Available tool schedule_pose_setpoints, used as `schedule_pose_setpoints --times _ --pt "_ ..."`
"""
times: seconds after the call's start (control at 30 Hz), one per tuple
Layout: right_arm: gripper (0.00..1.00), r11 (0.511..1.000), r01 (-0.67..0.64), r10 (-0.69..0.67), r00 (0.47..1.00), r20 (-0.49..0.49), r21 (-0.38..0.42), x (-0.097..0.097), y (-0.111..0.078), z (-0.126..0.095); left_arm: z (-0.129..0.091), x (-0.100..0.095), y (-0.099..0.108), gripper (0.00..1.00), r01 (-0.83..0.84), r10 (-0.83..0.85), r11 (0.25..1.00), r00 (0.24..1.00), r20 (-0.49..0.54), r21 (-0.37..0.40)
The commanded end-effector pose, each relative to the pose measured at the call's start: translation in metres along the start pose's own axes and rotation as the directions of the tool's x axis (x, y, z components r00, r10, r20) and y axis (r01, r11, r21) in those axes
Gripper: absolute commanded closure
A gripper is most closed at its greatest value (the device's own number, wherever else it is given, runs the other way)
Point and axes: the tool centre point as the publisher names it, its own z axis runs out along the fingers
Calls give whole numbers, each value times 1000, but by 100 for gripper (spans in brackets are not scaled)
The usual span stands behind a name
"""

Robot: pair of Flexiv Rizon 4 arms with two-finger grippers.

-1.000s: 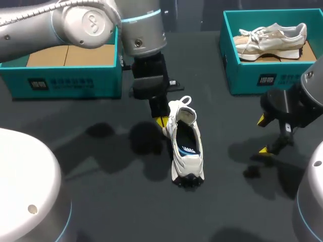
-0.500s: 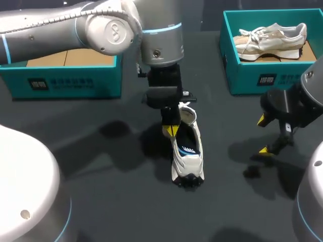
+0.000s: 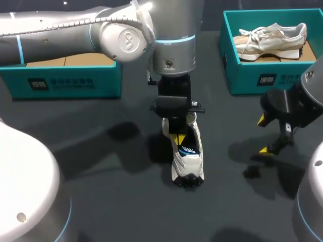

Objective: Take the shoe out of the shoebox, open the shoe tongue, remove and reinsert the insole, then place the shoe into the shoebox

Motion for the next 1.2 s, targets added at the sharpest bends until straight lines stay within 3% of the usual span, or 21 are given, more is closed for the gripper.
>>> schedule_pose_setpoints --times 0.03,0.63,0.97,1.2 --pt "0 1000 0 0 1000 2 -1 1 -1 0 13 -3 -4 100 -8 8 1000 1000 0 5" --pt "0 1000 0 0 1000 2 -1 1 -1 0 56 -8 16 100 25 -25 1000 1000 6 12" --pt "0 1000 0 0 1000 2 -1 1 -1 0 37 -12 11 100 27 -27 1000 999 48 -9" --pt "0 1000 0 0 1000 2 -1 1 -1 0 63 -27 8 100 33 -33 999 999 43 -17"
